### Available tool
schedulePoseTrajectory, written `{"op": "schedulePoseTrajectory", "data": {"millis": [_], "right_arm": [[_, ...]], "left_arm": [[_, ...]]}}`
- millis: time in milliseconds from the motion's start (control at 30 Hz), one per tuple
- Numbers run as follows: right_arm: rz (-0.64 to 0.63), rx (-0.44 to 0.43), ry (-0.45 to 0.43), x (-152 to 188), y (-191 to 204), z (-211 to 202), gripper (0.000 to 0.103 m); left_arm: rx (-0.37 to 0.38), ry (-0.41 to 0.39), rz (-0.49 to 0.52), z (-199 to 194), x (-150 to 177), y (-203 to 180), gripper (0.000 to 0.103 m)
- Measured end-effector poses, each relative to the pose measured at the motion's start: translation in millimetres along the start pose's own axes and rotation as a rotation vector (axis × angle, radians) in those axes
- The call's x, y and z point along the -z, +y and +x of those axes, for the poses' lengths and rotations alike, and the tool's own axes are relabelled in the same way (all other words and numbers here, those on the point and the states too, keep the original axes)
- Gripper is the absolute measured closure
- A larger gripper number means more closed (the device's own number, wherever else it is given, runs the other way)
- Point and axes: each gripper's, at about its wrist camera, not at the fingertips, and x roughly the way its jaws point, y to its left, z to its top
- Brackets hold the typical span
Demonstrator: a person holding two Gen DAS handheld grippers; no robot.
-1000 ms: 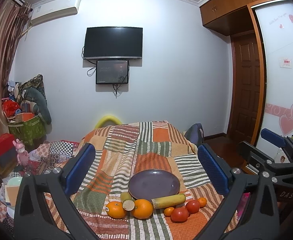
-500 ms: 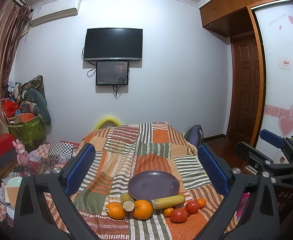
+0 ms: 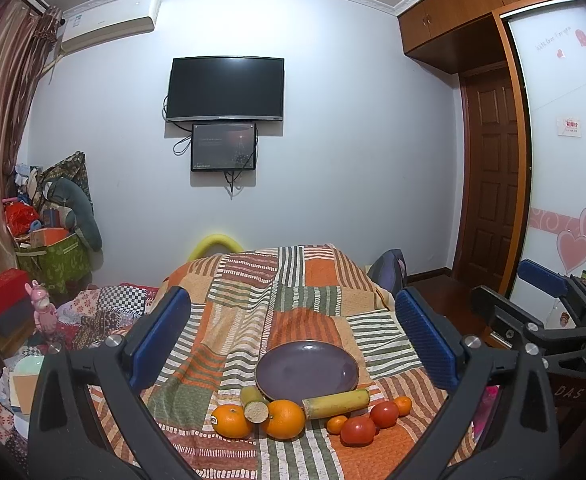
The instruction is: Organize fruits
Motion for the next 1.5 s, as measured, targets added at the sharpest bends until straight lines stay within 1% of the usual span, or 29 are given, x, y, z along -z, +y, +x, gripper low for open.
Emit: {"op": "schedulePoseTrajectory", "data": {"millis": [500,700,800,833,867,900,933,967,1000,1067,1133,1200,1367,1500], "right_arm": [[0.006,-0.008,0.018,2.2,-0.2,2.6,0.000],[0.014,-0.009,0.052,6.9,-4.6,12.5,0.000],[0.019,-0.011,0.079,13.2,-8.5,19.1,0.001],[0.017,-0.010,0.088,15.2,-9.2,21.3,0.004],[0.014,-0.011,0.101,17.5,-10.2,23.7,0.009],[0.010,-0.013,0.123,20.2,-12.5,27.8,0.011],[0.010,-0.017,0.139,22.3,-13.8,30.8,0.016],[0.011,-0.023,0.159,25.1,-14.9,34.3,0.020],[0.018,-0.036,0.188,29.0,-16.8,38.7,0.022],[0.032,-0.057,0.231,35.7,-19.9,45.5,0.033],[0.035,-0.074,0.285,45.0,-21.0,54.3,0.038],[0.034,-0.080,0.323,53.0,-21.3,59.6,0.040],[0.035,-0.106,0.409,69.9,-21.5,72.0,0.045],[0.048,-0.129,0.488,84.1,-22.6,83.7,0.046]], "left_arm": [[0.007,0.010,0.000,4.1,0.6,1.4,0.000],[0.019,0.027,0.001,10.7,6.1,5.1,0.000],[0.007,0.035,0.006,16.4,10.1,6.3,0.001],[-0.002,0.042,0.012,19.1,11.8,6.7,0.005],[-0.004,0.052,0.016,22.0,13.0,7.2,0.011],[-0.007,0.071,0.020,26.9,15.3,8.8,0.015],[-0.008,0.085,0.022,30.1,17.4,10.0,0.018],[-0.010,0.099,0.023,33.9,19.9,11.7,0.019],[-0.016,0.120,0.022,39.6,23.6,15.1,0.020],[-0.022,0.151,0.021,46.9,30.0,19.3,0.026],[-0.027,0.197,0.015,56.9,37.7,27.2,0.029],[-0.026,0.233,0.007,65.1,44.8,33.4,0.034],[-0.017,0.341,-0.007,85.4,68.6,49.9,0.049],[-0.015,0.422,-0.011,101.5,90.9,56.9,0.052]]}}
